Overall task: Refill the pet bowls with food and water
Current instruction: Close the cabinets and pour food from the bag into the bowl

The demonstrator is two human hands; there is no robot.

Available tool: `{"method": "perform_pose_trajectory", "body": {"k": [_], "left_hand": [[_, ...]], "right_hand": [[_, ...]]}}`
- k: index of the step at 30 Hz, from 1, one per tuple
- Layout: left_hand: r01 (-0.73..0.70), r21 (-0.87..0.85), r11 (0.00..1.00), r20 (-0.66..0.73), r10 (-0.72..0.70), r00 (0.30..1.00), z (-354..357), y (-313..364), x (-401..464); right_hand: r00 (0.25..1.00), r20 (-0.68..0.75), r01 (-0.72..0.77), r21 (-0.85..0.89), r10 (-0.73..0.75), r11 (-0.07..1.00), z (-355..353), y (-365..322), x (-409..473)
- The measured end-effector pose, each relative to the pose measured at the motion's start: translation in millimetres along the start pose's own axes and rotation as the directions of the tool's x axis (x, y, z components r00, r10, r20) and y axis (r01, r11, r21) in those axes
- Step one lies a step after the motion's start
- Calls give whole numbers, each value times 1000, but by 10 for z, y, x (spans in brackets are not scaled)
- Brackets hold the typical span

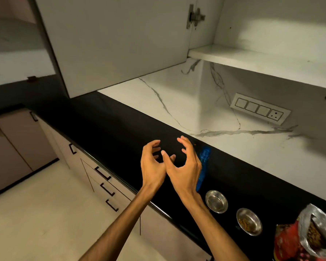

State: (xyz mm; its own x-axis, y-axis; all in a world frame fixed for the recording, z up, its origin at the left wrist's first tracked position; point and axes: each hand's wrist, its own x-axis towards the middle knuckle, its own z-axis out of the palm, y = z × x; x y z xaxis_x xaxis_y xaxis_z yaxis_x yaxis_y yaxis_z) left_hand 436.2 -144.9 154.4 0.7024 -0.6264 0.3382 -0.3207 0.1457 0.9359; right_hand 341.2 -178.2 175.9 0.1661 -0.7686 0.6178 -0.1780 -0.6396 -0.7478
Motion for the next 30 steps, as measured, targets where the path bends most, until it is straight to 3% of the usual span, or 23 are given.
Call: {"method": "perform_pose_trajectory", "body": {"k": [14,21,23,26,28,30], "left_hand": [[-124,-224,967,-260,63,963,-1038,1061,367],[-51,-416,908,-344,-106,933,-1473,1401,433],[48,-530,847,-284,-231,931,-1565,1427,464],[172,-746,643,-103,-367,924,-1717,1438,550],[194,-834,517,-36,-402,915,-1782,1469,605],[201,-867,456,3,-398,917,-1815,1515,641]], "right_hand": [[921,34,381,114,-387,917,596,-1400,506],[855,-51,517,182,-517,837,900,-1974,613],[837,-78,545,186,-541,817,967,-2097,633],[818,-102,575,175,-567,799,1073,-2240,657],[811,-114,585,164,-574,794,1142,-2283,681],[807,-117,591,145,-579,794,1202,-2300,706]]}}
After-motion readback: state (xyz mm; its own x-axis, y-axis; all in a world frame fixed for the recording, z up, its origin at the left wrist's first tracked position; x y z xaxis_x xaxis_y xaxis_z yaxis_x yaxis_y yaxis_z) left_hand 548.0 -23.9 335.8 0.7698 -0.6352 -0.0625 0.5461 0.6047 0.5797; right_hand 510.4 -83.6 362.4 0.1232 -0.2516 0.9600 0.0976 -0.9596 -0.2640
